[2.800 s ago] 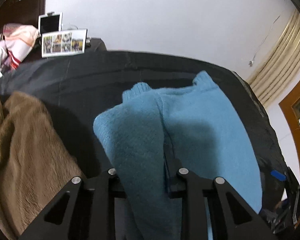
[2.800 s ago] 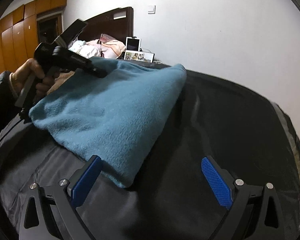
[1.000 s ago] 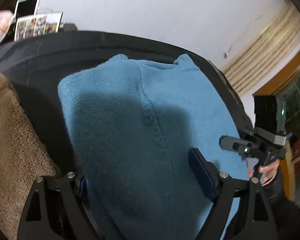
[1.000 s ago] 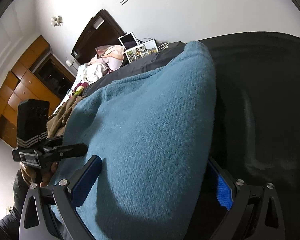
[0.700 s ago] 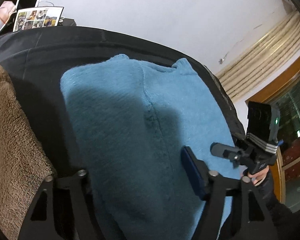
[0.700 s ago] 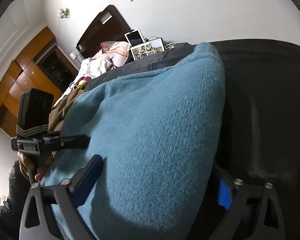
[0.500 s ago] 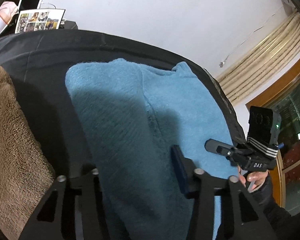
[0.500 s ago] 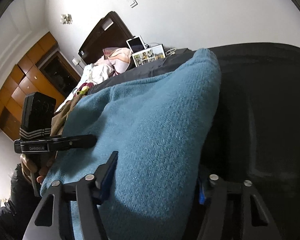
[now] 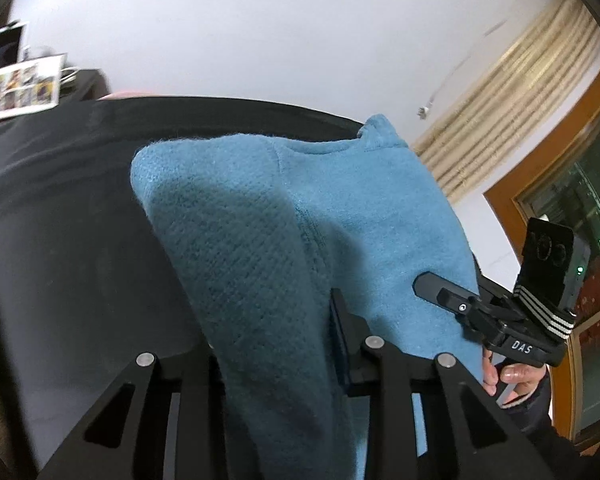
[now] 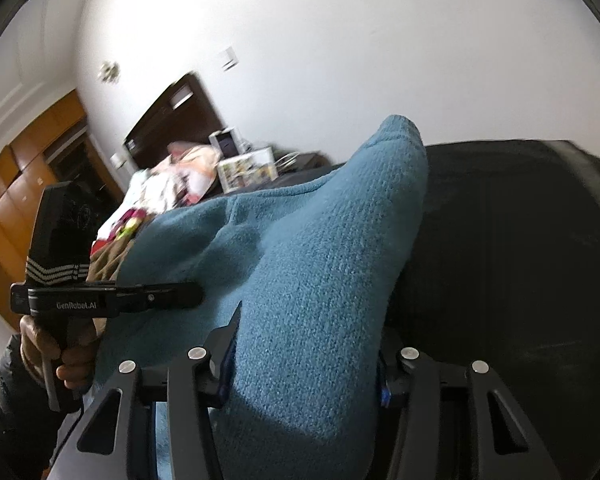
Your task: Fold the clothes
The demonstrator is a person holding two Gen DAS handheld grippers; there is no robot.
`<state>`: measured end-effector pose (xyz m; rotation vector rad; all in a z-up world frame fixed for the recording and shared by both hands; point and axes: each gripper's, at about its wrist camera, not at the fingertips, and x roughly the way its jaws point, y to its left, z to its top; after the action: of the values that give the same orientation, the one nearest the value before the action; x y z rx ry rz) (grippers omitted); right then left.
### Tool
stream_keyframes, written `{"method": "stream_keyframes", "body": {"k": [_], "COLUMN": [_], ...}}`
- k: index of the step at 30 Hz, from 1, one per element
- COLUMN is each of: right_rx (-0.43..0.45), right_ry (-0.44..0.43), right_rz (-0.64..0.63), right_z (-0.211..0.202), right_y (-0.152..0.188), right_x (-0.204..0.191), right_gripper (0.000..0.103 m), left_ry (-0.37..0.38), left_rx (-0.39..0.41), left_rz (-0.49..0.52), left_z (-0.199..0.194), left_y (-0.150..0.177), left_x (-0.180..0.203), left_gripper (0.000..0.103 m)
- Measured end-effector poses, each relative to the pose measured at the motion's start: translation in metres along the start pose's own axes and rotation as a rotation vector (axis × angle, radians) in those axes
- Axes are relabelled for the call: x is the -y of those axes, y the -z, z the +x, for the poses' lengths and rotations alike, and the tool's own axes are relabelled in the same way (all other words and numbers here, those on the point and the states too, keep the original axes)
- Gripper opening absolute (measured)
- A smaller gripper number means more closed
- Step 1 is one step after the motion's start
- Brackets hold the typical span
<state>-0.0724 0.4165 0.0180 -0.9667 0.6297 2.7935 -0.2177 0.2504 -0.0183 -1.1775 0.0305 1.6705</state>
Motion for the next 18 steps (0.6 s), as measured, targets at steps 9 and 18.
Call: {"method": "stream_keyframes", "body": {"k": [9, 18], "right_rx": [0.106, 0.106], "right_ry": [0.166, 0.340], "right_rz": [0.046, 0.065], "right_z": [-0.062, -0.071], "right_y": [-0.024, -0.036], "right_x": [0.087, 0.162], "right_gripper": [0.051, 0.051], "left_ry": [0.065, 0.014], "left_rx": [0.002, -0.001], "left_rz": [0.064, 0.126], "left_z": [0.078, 0.138], "left_y": [-0.049, -0.065], "left_x": [0.086, 0.126], "left_gripper": [0.033, 0.033]}}
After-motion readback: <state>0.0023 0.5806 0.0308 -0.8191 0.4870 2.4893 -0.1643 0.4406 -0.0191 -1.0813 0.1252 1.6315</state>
